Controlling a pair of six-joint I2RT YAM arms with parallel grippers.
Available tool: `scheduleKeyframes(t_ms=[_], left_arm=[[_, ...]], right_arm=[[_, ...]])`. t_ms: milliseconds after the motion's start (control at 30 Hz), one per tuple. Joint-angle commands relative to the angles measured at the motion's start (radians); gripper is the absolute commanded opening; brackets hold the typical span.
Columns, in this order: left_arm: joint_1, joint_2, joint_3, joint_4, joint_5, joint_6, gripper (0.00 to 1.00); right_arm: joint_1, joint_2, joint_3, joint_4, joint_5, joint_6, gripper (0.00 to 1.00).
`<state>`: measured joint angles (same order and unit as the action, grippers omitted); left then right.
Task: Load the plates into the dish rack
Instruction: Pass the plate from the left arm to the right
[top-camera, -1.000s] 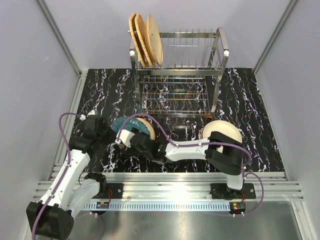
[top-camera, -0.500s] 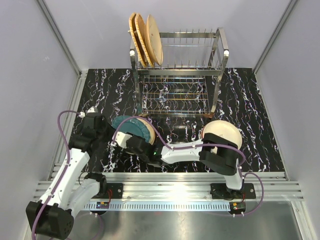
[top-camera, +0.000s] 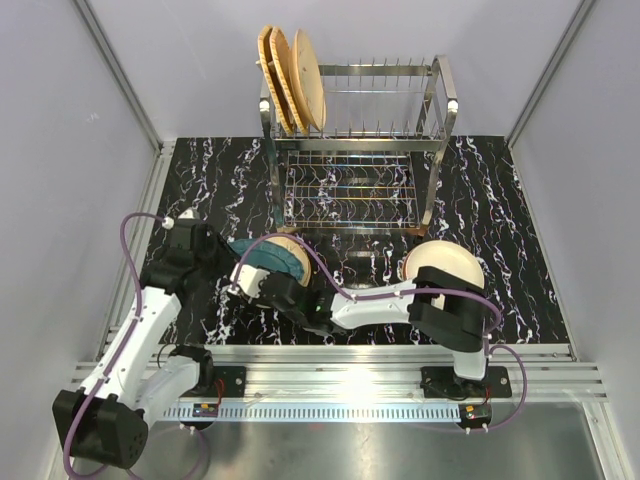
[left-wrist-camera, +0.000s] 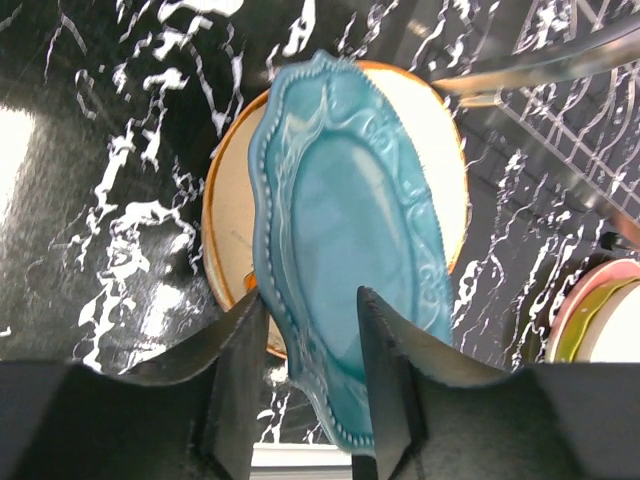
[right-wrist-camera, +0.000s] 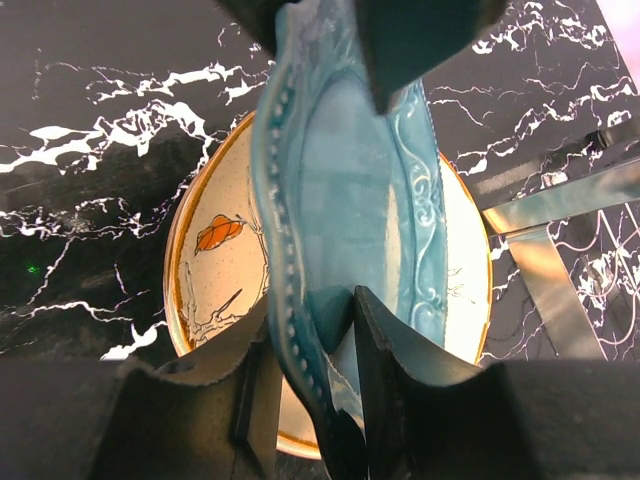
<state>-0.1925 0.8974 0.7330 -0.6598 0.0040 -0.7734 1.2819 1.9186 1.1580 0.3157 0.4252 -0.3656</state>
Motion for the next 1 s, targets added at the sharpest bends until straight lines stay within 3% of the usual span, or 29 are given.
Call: scheduleKeyframes(t_ms=[0,367,967], left_arm=[[-0.004,0.018,0.08,0.038,0.024,0.034,0.44],[0.002,0.029,0.212,-0.018,-0.04,0.085,0.72],[0.015,-0.035,0.342,-0.087,-0.15,0.243,0.97]], right_arm=[[-0.012,-0.079,-0.004,0.042,-0.042,0.051,0.13],[-0.01,-0.141,-0.03,0.049,-0.077,0.154,0.02],[-0.012,-0.274,-0.003,-0.009,-0.098,0.317,0.0]])
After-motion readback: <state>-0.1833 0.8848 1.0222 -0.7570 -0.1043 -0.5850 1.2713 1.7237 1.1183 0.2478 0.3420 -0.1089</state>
